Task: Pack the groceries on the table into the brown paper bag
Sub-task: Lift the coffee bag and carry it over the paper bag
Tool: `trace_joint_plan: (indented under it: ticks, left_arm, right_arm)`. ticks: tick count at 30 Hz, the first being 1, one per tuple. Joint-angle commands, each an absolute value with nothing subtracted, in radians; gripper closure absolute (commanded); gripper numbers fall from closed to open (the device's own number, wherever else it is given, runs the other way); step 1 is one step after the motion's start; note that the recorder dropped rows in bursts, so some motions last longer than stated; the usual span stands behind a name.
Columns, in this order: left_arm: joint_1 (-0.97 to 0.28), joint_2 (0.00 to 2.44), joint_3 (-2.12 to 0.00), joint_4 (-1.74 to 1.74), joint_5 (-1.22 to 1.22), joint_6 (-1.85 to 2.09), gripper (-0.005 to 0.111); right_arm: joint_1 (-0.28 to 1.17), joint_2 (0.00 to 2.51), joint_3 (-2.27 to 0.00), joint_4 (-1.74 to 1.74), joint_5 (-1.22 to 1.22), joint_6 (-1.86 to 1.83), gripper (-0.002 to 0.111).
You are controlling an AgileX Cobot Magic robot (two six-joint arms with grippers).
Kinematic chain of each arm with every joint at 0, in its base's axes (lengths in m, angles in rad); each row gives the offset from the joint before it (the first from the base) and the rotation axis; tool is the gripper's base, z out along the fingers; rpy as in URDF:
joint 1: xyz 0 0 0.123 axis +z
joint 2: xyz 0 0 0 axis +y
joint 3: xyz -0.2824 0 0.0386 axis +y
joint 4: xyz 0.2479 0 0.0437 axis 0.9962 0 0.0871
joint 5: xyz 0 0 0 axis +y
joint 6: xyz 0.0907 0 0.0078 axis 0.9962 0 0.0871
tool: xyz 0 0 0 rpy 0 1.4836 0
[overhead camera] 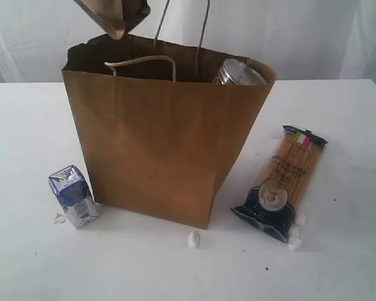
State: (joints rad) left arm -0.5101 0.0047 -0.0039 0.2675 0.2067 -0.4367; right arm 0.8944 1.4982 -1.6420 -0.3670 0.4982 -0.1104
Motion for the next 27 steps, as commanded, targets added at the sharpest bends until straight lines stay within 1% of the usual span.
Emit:
trace_joint_plan:
  ticks: [1,13,23,27]
  left_arm:
    - [-0.513,0.000,0.000,0.270,0.211,-0.446,0.106]
    - [-0.513,0.000,0.000,0.270,0.211,-0.446,0.106]
    - [-0.513,0.000,0.000,0.270,0.211,-0.446,0.106]
    - [-0.513,0.000,0.000,0.270,0.211,-0.446,0.106]
  right_arm:
    - [0.847,1.532,-1.653,-0.393,0.438,-0.101,0.108]
    - [0.827,1.643,-1.653,-0.395,0.474,-0.100,0.108]
    - [0.827,1.612,-1.653,-0.398,0.542,-0.100,0.108]
    - [0.827,1.595,-1.653,-0.398,0.625,-0.099,0.108]
